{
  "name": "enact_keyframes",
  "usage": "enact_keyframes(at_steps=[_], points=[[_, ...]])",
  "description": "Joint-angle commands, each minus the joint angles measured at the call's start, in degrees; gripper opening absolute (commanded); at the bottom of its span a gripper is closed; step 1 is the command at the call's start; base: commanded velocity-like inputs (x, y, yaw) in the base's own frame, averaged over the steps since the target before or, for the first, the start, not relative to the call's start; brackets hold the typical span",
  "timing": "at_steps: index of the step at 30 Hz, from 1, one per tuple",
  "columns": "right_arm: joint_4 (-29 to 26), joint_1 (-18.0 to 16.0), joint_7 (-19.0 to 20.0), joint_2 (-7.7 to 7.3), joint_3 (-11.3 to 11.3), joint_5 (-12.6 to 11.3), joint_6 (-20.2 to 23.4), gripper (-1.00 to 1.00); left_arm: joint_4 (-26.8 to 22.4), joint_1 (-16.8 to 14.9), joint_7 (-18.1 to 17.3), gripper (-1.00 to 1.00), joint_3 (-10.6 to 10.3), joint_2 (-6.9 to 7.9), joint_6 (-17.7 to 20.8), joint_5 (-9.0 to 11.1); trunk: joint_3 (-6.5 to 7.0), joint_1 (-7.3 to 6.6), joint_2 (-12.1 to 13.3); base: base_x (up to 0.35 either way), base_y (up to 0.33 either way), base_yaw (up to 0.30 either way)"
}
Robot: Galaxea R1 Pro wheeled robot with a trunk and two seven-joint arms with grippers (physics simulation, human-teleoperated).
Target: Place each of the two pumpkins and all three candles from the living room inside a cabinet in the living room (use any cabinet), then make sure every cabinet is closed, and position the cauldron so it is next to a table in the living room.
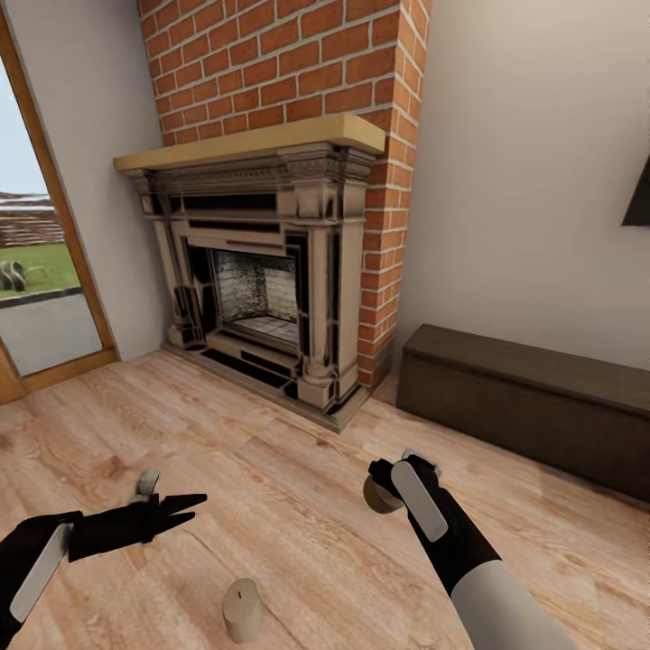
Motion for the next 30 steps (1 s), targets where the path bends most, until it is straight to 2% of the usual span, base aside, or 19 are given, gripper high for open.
enact_keyframes(at_steps=[1, 2, 3, 5, 6, 8, 9, 10, 11, 14, 15, 18, 24, 26, 30], points=[[-0.1, 0.0, -0.5, -0.02, 0.1, -0.3, 0.1, -1.00, -1.3, 0.0, 3.4, 1.00, 0.1, -0.18, 0.3, 0.1, -0.06, -0.01, 0.0, 0.000, 0.000, -0.015], [-0.2, 0.0, -0.5, -0.02, 0.1, -0.2, 0.1, -1.00, -2.6, 0.0, 7.6, 1.00, 0.2, -0.44, 0.3, 0.1, -0.07, -0.01, 0.0, 0.000, 0.000, -0.010], [-0.3, 0.0, -0.5, -0.02, 0.1, -0.3, 0.2, -1.00, -4.0, 0.0, 15.1, 1.00, 0.3, -1.14, 0.3, 0.2, -0.07, -0.01, 0.0, 0.000, 0.000, -0.005], [-0.2, 0.0, -0.5, -0.02, 0.1, -0.3, 0.1, -1.00, -5.4, 0.0, 26.3, 1.00, 0.4, -2.77, 0.3, 0.4, -0.07, -0.01, 0.0, 0.000, 0.000, -0.003], [-0.1, 0.0, -0.5, -0.02, 0.1, -0.3, 0.2, -1.00, -6.9, 0.0, 34.6, 1.00, 0.5, -4.39, 0.3, 0.5, -0.07, -0.01, 0.0, 0.000, 0.000, -0.001], [0.0, 0.0, -0.5, -0.02, 0.1, -0.3, 0.2, -1.00, -9.4, 0.0, 45.0, 1.00, 0.4, -7.07, 0.3, 0.3, -0.07, -0.01, 0.0, 0.000, 0.000, 0.000], [0.0, 0.0, -0.5, 0.00, 0.1, -0.3, 0.2, -1.00, -11.2, 0.0, 52.4, 1.00, 0.2, -9.35, 0.3, 0.2, -0.07, -0.01, 0.0, 0.000, 0.000, 0.000], [0.1, 0.0, -0.5, 0.02, 0.1, -0.3, 0.2, -1.00, -12.2, 0.0, 57.0, 1.00, 0.1, -10.81, 0.3, 0.2, -0.07, -0.01, 0.0, 0.000, 0.000, 0.000], [0.2, 0.0, -0.5, 0.05, 0.1, -0.4, 0.3, -1.00, -13.1, 0.0, 63.6, 1.00, -0.3, -12.86, 0.3, 0.2, -0.07, -0.01, 0.0, 0.000, 0.000, 0.000], [0.5, 0.0, -0.5, 0.01, 0.3, -0.4, 0.6, -1.00, -13.8, 0.1, 72.8, 1.00, -1.7, -15.94, 0.3, 0.6, -0.07, -0.01, 0.0, 0.000, 0.000, 0.000], [0.5, 0.0, -0.5, 0.04, 0.4, -0.4, 0.7, -1.00, -13.9, 0.1, 74.1, 1.00, -2.6, -16.41, 0.3, 0.8, -0.07, -0.01, 0.0, 0.000, 0.000, 0.000], [0.4, 0.0, -0.3, 0.11, 0.5, -0.2, 0.6, -1.00, -14.0, 0.1, 75.2, 1.00, -3.8, -16.76, 0.3, 1.0, -0.07, -0.01, 0.0, 0.000, 0.000, 0.000], [0.2, 0.0, -0.4, 0.15, 0.4, -0.2, 0.3, -1.00, -14.0, 0.1, 75.5, 1.00, -4.1, -16.85, 0.5, 1.5, -0.07, -0.01, 0.0, 0.000, -0.081, -0.084], [0.2, 0.0, -0.4, 0.16, 0.3, -0.2, 0.3, -1.00, -13.9, 0.1, 75.5, 1.00, -4.4, -16.84, 0.5, 2.8, -0.07, -0.01, 0.0, 0.000, -0.057, -0.240], [0.2, 0.0, -0.4, 0.16, 0.5, -0.1, 0.3, -1.00, -13.6, 0.1, 75.5, 1.00, -8.4, -16.31, 0.6, 6.2, -0.10, -0.01, 0.0, 0.000, -0.013, -0.224]])
